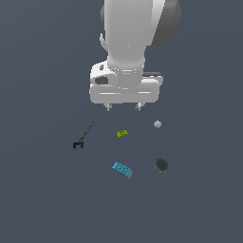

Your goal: Pick up a designated object from a clutter of objects.

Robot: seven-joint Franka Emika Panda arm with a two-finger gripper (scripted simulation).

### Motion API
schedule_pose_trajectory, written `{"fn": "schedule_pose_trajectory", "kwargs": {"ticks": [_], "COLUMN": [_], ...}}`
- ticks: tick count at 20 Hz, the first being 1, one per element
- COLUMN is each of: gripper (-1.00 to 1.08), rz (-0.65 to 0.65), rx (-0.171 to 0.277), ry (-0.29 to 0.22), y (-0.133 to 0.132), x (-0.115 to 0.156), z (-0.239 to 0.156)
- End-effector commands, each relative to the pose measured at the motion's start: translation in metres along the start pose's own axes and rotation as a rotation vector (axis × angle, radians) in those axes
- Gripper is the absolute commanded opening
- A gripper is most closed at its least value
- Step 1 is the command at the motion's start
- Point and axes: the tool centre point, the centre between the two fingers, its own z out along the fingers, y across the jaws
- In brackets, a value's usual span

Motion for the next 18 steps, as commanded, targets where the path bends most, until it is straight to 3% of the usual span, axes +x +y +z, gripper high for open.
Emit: {"fn": "schedule_pose_trajectory", "kwargs": {"ticks": [1,18], "gripper": [1.00,1.00], "rz": [0.000,-0.064], "rx": [0.000,-0.028], "ry": [0.000,-0.009], "y": [0.000,-0.017], "x": [0.000,0.000], "z": [0.000,0.000]}}
